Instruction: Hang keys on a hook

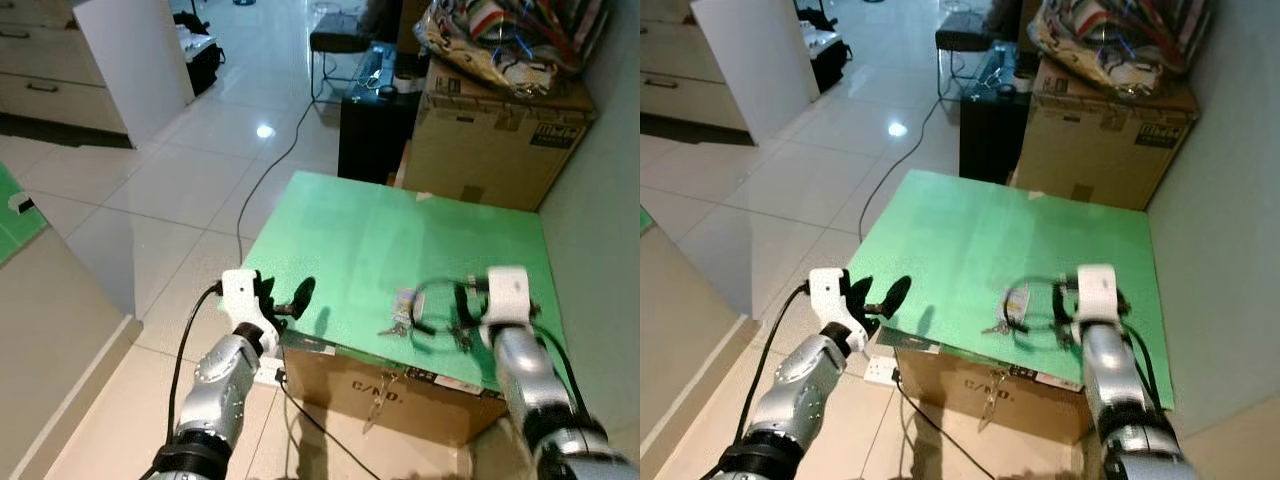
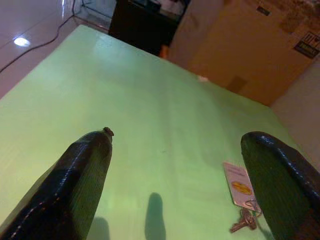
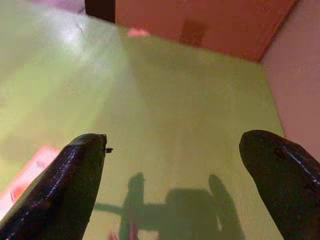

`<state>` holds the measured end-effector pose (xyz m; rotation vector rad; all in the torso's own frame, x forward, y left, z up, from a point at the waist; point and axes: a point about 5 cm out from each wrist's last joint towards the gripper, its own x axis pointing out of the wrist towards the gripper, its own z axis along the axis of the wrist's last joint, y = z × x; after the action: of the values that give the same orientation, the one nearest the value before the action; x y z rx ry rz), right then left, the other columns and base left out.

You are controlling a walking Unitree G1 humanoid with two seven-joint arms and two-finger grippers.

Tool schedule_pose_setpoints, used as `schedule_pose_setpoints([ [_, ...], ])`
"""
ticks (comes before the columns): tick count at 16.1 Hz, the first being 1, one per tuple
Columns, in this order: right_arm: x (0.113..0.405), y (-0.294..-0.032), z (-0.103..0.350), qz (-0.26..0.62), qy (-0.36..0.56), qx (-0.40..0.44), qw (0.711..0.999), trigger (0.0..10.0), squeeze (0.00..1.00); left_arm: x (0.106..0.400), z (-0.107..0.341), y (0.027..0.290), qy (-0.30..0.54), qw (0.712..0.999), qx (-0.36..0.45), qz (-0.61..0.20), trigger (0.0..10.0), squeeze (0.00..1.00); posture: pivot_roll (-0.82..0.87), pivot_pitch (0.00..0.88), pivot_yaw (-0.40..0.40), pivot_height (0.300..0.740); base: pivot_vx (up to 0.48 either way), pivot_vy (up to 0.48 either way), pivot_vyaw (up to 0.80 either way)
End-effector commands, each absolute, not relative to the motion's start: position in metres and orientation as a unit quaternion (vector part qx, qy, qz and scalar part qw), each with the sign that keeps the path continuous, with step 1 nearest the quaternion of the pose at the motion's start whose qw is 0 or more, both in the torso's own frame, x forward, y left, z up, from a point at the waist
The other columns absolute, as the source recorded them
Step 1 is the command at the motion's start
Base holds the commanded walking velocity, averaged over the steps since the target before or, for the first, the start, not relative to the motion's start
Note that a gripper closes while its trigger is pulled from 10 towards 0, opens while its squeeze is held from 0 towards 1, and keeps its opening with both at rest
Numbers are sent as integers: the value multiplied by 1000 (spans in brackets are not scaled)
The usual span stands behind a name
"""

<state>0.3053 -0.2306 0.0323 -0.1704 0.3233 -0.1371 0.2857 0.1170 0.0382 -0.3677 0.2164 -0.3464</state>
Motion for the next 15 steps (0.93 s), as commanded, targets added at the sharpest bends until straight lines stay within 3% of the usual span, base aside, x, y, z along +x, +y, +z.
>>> schedule_pose_setpoints([
  [1, 306, -227, 30, -68, 167, -74, 981, 10000, 0, 283, 36, 119, 107, 965, -172, -168, 10000, 0, -87, 16, -1, 740, 0, 0, 0],
  [5, 321, -219, 41, -72, 156, -64, 983, 10000, 0, 275, 38, 113, 104, 962, -153, -203, 10000, 0, -73, 58, 21, 740, 0, 0, 0],
  [7, 319, -216, 34, -100, 174, -33, 979, 10000, 0, 259, 48, 99, 80, 930, -73, -353, 10000, 0, -46, 92, 44, 740, 0, 0, 0],
  [8, 318, -215, 32, -104, 180, -27, 978, 10000, 0, 257, 49, 100, 80, 922, -59, -375, 10000, 0, -33, 105, 53, 740, 0, 0, 0],
  [15, 298, -216, 9, -121, 225, -51, 966, 10000, 0, 257, 50, 132, 106, 925, -67, -358, 10000, 0, -6, 130, 87, 740, 0, 0, 0],
])
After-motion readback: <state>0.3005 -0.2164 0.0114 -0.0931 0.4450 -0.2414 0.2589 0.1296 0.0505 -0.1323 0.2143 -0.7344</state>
